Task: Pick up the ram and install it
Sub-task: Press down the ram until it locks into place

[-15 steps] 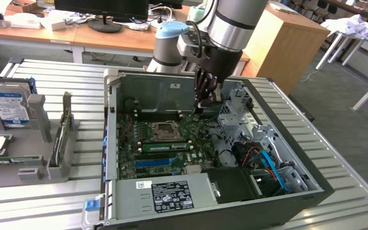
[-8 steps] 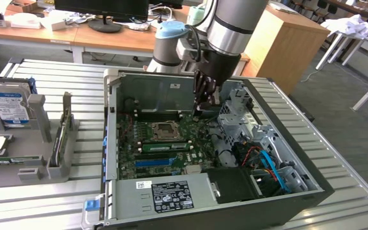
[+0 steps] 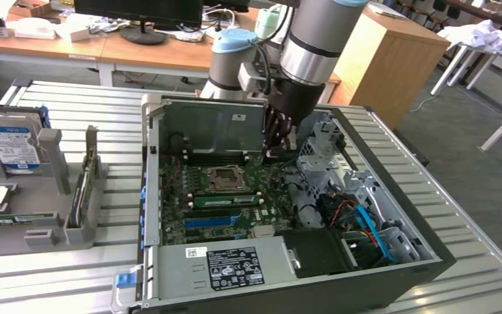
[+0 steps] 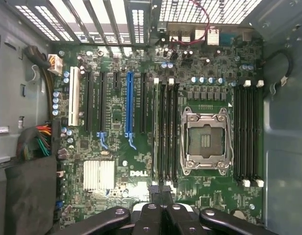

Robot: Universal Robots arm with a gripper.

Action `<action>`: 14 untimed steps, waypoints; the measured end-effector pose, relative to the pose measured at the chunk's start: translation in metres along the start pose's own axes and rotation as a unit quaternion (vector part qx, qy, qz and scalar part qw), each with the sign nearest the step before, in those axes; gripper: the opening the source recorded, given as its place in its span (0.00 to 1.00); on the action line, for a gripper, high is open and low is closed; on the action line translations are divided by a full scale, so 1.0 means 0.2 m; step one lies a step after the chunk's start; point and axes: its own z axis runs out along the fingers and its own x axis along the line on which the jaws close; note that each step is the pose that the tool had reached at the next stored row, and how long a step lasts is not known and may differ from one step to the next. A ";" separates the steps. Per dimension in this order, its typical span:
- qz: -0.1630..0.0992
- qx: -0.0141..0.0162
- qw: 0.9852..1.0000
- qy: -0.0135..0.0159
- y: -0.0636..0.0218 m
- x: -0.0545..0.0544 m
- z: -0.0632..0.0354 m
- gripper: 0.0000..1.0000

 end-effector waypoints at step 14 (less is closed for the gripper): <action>0.000 0.000 1.000 0.000 -0.006 0.00 0.119 0.11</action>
